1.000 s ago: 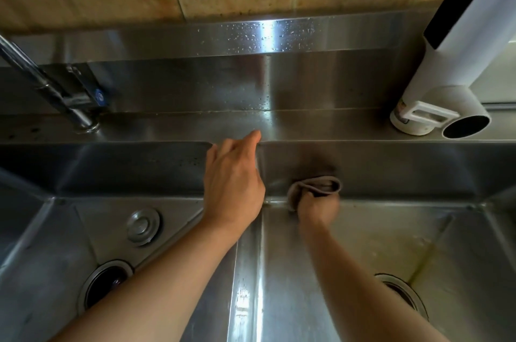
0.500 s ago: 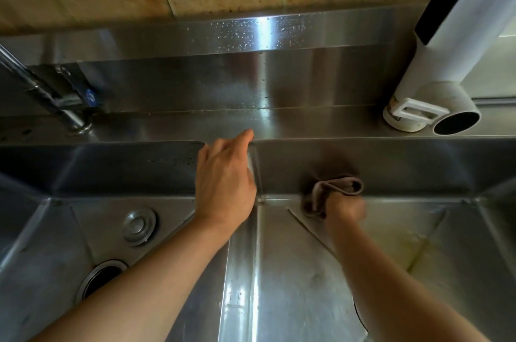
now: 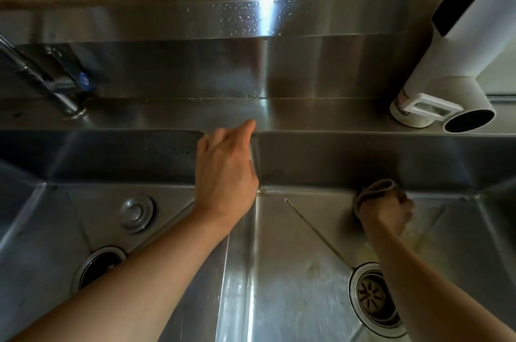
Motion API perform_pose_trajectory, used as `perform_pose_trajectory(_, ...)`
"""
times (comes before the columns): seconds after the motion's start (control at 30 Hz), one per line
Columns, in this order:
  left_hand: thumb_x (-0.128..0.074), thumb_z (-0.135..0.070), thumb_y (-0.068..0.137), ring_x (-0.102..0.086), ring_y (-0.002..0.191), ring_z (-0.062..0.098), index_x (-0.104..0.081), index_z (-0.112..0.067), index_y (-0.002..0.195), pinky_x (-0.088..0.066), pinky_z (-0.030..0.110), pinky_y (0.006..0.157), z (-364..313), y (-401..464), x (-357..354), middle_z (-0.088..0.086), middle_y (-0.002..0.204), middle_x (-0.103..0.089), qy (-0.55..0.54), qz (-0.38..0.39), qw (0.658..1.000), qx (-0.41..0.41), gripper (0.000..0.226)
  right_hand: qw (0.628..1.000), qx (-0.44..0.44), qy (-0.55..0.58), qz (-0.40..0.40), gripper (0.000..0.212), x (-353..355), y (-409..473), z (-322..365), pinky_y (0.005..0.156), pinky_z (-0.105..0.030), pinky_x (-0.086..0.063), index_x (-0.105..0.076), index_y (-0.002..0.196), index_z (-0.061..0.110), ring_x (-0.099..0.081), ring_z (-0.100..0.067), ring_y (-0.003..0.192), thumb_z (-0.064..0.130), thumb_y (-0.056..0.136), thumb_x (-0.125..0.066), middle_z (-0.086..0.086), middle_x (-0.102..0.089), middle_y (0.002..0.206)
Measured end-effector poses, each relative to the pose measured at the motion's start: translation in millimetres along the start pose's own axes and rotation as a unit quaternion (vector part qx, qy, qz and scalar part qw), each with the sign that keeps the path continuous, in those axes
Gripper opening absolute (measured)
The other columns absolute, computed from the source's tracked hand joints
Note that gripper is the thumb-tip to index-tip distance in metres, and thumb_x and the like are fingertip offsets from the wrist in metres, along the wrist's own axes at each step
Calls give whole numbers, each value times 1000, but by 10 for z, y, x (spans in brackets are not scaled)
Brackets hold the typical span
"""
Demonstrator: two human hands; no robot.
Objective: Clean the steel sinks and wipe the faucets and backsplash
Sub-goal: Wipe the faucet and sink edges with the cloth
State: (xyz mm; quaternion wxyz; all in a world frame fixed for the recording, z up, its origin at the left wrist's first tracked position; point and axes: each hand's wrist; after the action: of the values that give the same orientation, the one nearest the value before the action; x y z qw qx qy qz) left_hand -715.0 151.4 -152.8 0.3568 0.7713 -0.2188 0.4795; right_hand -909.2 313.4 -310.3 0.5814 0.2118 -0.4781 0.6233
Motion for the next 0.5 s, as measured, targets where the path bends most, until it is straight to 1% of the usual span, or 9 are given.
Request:
perform_pose_trajectory(0.07,-45,5,68,-58,93,30,-57,-6,126,-43,41,85,6,3,-14,8,94,-67,2,5,1000,0,60,997,67,-38,-6,47,-136,-331,53,97,-51,-38,-46,131,3,-36,-42,120,28,92,-52,-22,-31,137)
perform_pose_trajectory(0.1,-47,7,68,-57,94,30,-57,-6,127,-43,42,85,7,0,-16,9,95,-68,3,9,1000,1,61,991,123,-60,5,44,-244,-478,56,96,-49,-38,-48,129,5,-37,-41,119,27,92,-50,-21,-33,136)
perform_pose_trajectory(0.17,-48,8,70,-57,96,30,-56,-6,128,-43,42,84,14,-7,-14,9,97,-68,6,13,1000,-1,60,965,225,-122,50,38,-435,-785,92,94,-44,-39,-52,126,11,-39,-37,118,25,91,-47,-17,-37,134)
perform_pose_trajectory(0.2,-50,8,70,-57,97,30,-55,-6,128,-43,43,85,14,-13,-10,9,99,-68,7,14,1000,-1,60,953,258,-146,70,36,-512,-930,134,93,-43,-39,-53,126,15,-39,-36,118,26,92,-45,-15,-36,135)
perform_pose_trajectory(0.27,-52,8,70,-57,98,30,-54,-6,129,-43,43,85,11,-9,-5,8,102,-68,11,18,1000,-2,61,935,292,-181,91,37,-618,-1168,265,95,-43,-36,-51,130,19,-36,-35,122,25,95,-39,-14,-32,139)
perform_pose_trajectory(0.33,-52,6,70,-57,98,29,-55,-6,129,-43,43,85,7,2,-4,8,102,-69,13,17,1000,-3,61,911,335,-214,112,40,-696,-1251,334,98,-44,-34,-46,135,24,-33,-35,124,25,96,-38,-13,-27,142)
perform_pose_trajectory(0.43,-52,4,71,-57,98,30,-55,-5,129,-43,43,86,17,-4,-5,9,102,-68,18,18,1000,-4,58,869,405,-243,149,46,-747,-1202,303,101,-45,-34,-40,138,32,-30,-36,127,25,93,-45,-12,-22,144)
perform_pose_trajectory(0.5,-57,6,72,-58,98,31,-55,-5,129,-44,44,87,17,-2,-18,9,101,-68,23,20,1000,-1,58,826,464,-261,181,45,-750,-1224,309,103,-46,-33,-43,137,32,-28,-35,129,28,92,-50,-11,-22,145)
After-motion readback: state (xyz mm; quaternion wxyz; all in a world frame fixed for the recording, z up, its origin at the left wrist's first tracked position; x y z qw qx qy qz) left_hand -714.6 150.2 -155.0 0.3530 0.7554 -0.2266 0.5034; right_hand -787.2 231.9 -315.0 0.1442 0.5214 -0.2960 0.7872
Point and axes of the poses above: each hand's wrist, its own y-axis towards the middle knuckle, its own x-axis out of the back of the hand, z = x × y
